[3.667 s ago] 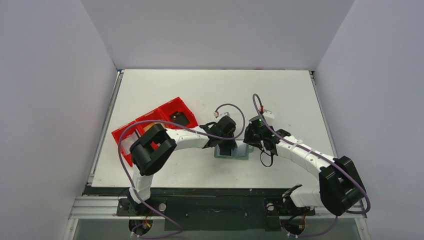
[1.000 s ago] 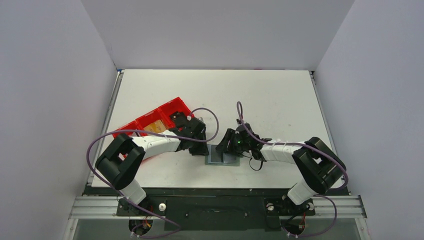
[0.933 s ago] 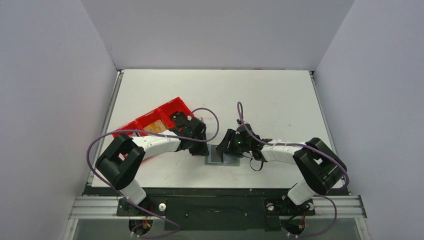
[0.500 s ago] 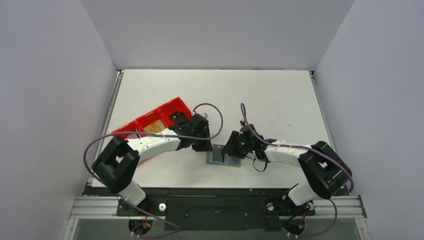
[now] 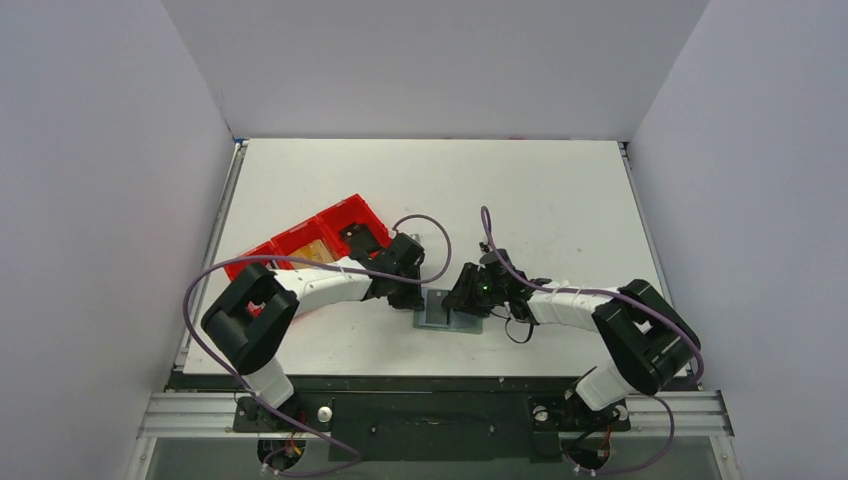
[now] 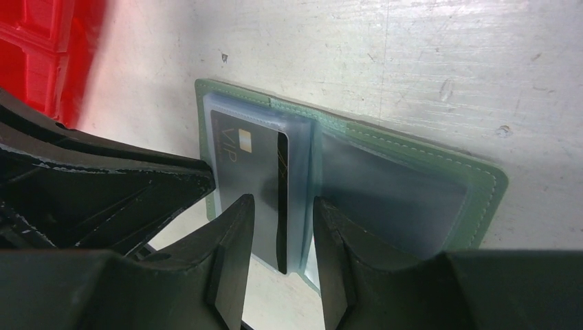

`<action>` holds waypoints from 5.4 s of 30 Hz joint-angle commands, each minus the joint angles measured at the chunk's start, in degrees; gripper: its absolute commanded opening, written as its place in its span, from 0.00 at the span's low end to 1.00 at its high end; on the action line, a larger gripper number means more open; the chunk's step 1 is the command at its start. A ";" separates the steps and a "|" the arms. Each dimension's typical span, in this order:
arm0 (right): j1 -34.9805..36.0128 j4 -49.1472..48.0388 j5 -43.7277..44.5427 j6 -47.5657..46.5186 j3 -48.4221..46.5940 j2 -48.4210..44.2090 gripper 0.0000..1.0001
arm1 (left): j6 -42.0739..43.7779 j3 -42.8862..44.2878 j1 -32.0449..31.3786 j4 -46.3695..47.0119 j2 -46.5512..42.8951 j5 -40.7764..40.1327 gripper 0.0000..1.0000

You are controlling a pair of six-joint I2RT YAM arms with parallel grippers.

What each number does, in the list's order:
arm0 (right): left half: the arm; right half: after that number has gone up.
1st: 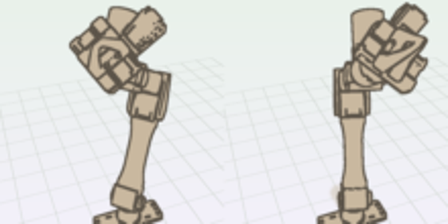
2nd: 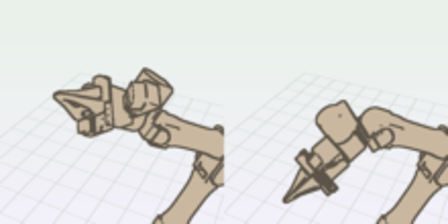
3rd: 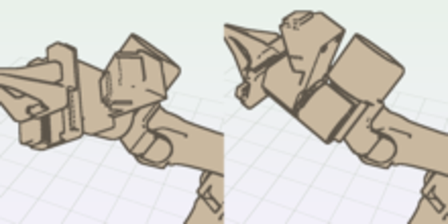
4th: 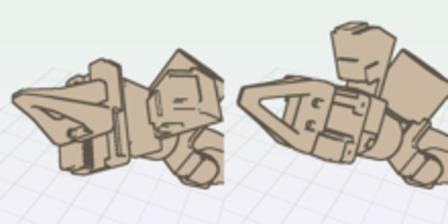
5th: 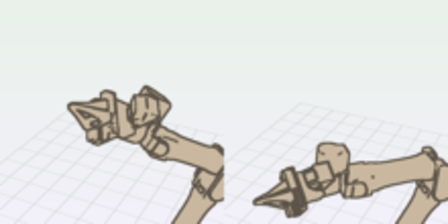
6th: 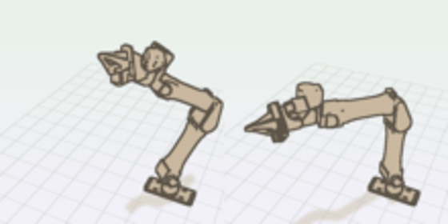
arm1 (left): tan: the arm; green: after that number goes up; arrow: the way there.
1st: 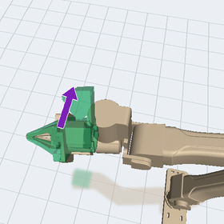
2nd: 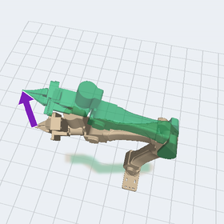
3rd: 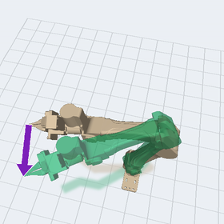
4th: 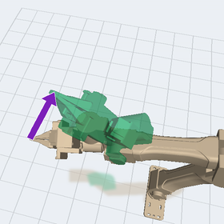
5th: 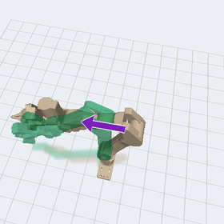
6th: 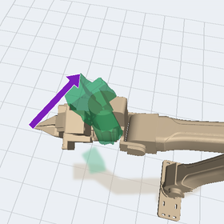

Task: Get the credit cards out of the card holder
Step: Remove the credit card from the card holder.

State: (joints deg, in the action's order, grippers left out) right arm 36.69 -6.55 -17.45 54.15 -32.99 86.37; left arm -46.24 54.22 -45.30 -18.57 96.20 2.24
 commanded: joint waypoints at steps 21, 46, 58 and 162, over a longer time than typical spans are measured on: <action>-5.02 -10.94 -4.11 1.50 5.46 1.11 0.29 | -2.17 4.71 -3.15 -2.49 6.66 -5.87 0.06; -10.31 -24.98 -12.36 8.85 13.06 -2.96 0.31 | -3.86 3.76 -3.04 -1.75 7.94 -5.71 0.04; -10.32 -28.99 -13.53 11.33 14.40 -2.94 0.26 | -3.86 3.85 -3.11 -1.65 8.00 -5.58 0.04; -13.64 -16.28 -9.86 0.70 13.27 -3.31 0.00 | 2.89 13.12 -4.78 -4.44 1.68 -1.35 0.21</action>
State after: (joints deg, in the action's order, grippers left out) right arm 22.59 -23.90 -30.15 56.53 -18.11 82.61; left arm -45.23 64.23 -49.52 -24.62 99.77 -2.02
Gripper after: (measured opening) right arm 0.007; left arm 0.209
